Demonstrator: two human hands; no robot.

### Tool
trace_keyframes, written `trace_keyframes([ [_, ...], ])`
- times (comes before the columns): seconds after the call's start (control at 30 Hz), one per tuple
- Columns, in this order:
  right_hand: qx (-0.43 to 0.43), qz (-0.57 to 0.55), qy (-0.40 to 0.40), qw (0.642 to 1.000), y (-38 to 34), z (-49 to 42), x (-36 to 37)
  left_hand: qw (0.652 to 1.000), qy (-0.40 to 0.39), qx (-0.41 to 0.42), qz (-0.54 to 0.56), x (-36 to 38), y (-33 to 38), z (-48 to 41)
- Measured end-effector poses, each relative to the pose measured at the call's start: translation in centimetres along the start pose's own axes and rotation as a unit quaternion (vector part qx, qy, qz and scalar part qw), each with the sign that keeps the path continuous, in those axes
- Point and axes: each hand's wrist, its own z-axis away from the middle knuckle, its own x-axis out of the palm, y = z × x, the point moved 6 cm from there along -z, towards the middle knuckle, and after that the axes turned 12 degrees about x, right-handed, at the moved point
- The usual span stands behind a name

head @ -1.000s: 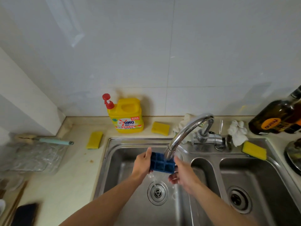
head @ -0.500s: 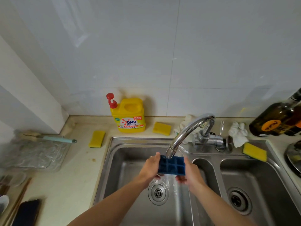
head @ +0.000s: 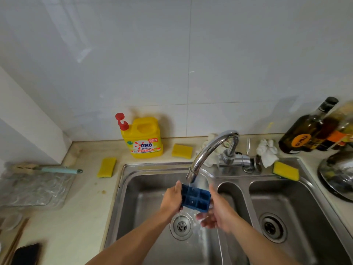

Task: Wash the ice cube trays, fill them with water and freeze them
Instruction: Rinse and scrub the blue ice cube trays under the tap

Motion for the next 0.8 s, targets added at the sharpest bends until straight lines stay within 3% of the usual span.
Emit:
trace_keyframes([
  [0.13,0.02,-0.003,-0.067,0.998,1.1,0.3,0.3,0.999,-0.024,-0.025,0.013,0.2,-0.7,0.8],
  [0.23,-0.007,-0.021,-0.055,0.998,1.6,0.8,0.4,0.998,-0.062,-0.009,0.01,-0.1,-1.2,1.2],
  [0.4,-0.067,0.08,0.082,0.991,3.0,1.3,-0.7,0.988,-0.078,0.063,-0.114,0.1,-2.3,1.1],
  [0.6,-0.121,0.118,0.173,0.97,4.5,2.2,-3.0,0.979,-0.123,0.056,-0.152,3.2,-4.5,0.6],
  [0.8,-0.213,0.181,0.329,0.902,4.8,5.8,-6.4,0.972,-0.158,0.068,-0.157,6.7,-4.2,0.3],
])
